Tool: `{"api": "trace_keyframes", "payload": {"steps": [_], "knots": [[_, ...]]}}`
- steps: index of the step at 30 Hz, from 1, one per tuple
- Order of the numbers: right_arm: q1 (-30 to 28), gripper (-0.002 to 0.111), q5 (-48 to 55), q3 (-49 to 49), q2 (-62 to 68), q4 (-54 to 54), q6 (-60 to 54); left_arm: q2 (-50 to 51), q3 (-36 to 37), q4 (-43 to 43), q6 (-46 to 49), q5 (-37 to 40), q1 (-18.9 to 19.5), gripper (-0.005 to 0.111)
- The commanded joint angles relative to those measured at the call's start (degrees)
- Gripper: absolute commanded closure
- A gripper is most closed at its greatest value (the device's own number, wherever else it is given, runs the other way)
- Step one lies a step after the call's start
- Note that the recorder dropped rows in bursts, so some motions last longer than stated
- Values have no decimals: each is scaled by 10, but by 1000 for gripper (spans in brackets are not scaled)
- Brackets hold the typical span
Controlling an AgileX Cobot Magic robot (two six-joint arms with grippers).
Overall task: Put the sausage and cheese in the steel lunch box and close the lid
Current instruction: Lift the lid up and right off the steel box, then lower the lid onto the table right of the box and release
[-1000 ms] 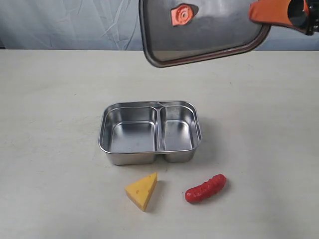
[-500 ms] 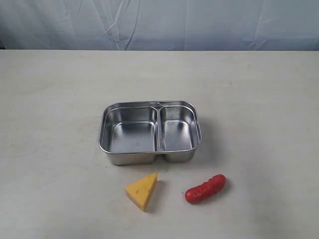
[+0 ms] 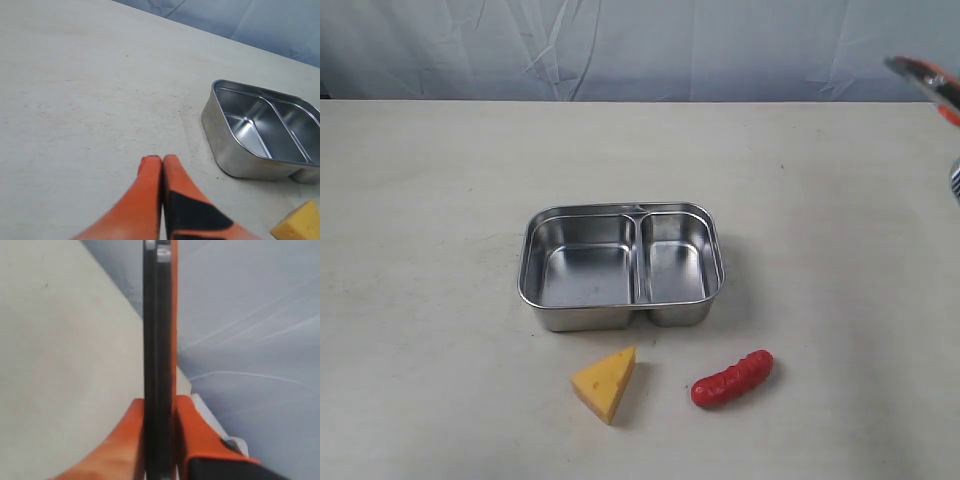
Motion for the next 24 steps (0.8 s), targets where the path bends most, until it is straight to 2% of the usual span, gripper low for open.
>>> {"api": "trace_keyframes", "payload": {"steps": [1,4,6,9,12,16,22,24], "knots": [[113,109,215,-7,-6,447,-428,-2,0,3,-1,-4,0,107],[148,109,297,-33,-11,493,-393,-2,0,3,-1,-4,0,107],[149,109,292,-37,-9,526,-406,-2,0,3,-1,-4,0,107],[149,109,264,-37,3,665,-474,-2,0,3,-1,-4,0,107],[149,109,249,-35,26,730,-515,-2,0,3,-1,-4,0,107],[149,109,236,-23,73,712,-514,-2,0,3,-1,-4,0,107],[149,109,175,-23,124,675,-442,-2,0,3,-1,-4,0,107],[149,103,160,-23,140,680,-430,-2,0,3,-1,-4,0,107]]}}
